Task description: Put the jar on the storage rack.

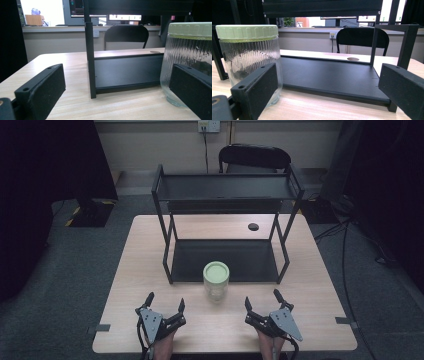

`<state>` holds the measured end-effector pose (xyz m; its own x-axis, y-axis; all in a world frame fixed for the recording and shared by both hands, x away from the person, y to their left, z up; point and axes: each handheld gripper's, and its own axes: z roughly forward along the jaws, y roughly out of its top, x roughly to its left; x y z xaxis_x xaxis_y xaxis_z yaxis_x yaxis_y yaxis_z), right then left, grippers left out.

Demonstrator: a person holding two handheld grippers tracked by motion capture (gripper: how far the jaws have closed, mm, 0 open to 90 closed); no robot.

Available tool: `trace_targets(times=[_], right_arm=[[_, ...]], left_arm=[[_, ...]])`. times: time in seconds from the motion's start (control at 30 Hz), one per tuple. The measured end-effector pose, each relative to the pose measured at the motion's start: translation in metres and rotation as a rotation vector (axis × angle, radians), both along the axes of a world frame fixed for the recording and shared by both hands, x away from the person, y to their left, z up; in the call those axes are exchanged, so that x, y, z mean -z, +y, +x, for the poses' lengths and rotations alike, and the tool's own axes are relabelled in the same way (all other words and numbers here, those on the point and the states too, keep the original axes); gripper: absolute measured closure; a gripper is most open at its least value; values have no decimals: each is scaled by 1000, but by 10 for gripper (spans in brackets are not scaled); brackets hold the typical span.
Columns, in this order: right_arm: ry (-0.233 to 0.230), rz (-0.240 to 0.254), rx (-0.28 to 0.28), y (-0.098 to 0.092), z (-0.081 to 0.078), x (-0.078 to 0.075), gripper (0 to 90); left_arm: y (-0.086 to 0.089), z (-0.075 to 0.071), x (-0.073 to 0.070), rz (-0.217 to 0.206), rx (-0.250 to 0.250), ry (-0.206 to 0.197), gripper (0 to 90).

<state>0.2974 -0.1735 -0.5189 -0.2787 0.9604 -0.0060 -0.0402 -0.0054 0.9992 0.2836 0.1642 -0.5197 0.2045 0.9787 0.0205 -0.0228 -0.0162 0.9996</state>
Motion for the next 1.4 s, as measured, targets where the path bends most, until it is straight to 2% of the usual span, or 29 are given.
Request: trace_targets(times=[0.33,0.67,0.87,1.1,1.17,1.4], right_arm=[[0,-1,-1,0,0,0,14],[0,0,-8,0,-1,0,15],[0,0,-10,0,-1,0,15],[-4,7,-14,-1,-1,0,15],[-3,3,-14,-1,-1,0,15],[-2,2,-14,-1,-1,0,14]], left_arm=[[1,2,-1,-17,21,17,0],[3,1,-1,-31,23,14,0],[6,0,-3,-53,27,6,0],[4,0,-4,-47,38,1,0],[1,3,-5,-49,56,15,0],[-5,5,-9,-41,75,12,0]])
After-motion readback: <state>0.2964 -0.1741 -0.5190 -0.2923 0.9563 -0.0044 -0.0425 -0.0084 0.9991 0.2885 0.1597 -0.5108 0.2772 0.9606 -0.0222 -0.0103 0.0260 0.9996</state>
